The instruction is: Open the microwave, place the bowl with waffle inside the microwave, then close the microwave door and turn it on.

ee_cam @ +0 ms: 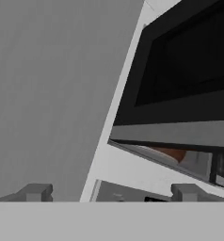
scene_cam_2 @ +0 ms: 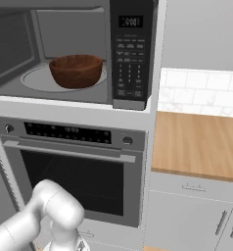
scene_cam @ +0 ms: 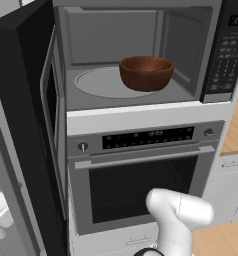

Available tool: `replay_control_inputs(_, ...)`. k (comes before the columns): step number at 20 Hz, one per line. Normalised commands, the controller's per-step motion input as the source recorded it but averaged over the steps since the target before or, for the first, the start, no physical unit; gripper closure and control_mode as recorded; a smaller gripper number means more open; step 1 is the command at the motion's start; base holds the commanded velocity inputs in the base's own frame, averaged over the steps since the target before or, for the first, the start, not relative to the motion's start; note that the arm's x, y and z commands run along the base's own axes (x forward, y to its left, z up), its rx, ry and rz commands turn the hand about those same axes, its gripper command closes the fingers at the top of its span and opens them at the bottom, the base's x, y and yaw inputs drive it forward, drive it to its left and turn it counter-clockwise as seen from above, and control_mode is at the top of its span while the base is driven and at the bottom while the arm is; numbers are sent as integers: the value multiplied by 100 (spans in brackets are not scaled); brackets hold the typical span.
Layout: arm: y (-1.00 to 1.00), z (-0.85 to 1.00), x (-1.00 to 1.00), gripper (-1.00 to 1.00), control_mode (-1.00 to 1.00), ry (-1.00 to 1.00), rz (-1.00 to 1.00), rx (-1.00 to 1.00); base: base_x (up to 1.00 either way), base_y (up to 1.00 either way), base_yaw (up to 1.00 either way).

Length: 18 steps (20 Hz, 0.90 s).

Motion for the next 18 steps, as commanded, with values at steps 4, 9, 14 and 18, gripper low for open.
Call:
replay_control_inputs(4,0,0,0,-100,-100,-4,-20,0,0,0,0)
replay_control_inputs(9,-4,0,1,-100,-100,-5,-10,0,0,0,0)
replay_control_inputs(14,-2,5,7,-100,-100,-3,-5,0,0,0,0)
replay_control_inputs(18,-11,3,3,-100,-100,-2,-6,0,0,0,0)
